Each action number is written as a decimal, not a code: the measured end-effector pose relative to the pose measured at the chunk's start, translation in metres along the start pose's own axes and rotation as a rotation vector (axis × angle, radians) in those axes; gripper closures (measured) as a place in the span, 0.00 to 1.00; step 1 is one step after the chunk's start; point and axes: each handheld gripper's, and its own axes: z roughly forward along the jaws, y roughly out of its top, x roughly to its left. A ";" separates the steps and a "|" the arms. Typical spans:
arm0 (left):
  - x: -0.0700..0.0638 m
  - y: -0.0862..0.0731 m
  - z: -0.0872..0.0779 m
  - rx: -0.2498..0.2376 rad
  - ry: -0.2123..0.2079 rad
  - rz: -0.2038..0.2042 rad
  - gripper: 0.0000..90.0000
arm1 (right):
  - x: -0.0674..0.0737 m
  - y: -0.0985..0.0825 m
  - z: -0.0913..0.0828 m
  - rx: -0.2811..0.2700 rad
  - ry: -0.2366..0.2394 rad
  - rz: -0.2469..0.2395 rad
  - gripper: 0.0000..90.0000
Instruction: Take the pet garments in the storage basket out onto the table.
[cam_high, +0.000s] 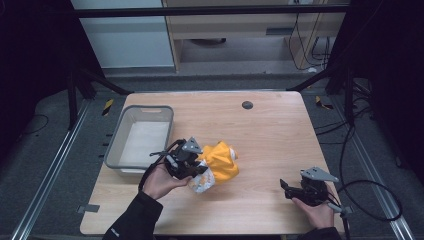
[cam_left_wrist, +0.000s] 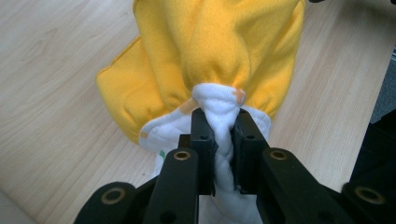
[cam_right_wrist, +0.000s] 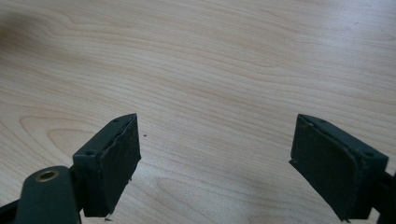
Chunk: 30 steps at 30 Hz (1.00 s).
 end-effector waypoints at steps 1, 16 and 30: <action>-0.001 0.000 0.003 0.001 -0.001 0.002 0.90 | 0.000 0.000 0.000 -0.001 -0.001 -0.004 0.17; -0.009 -0.001 0.035 0.058 -0.024 0.027 0.90 | 0.000 0.000 0.000 0.001 0.001 -0.006 0.17; -0.015 -0.004 0.056 0.084 -0.032 0.044 0.86 | 0.000 0.000 0.001 0.002 0.003 -0.007 0.17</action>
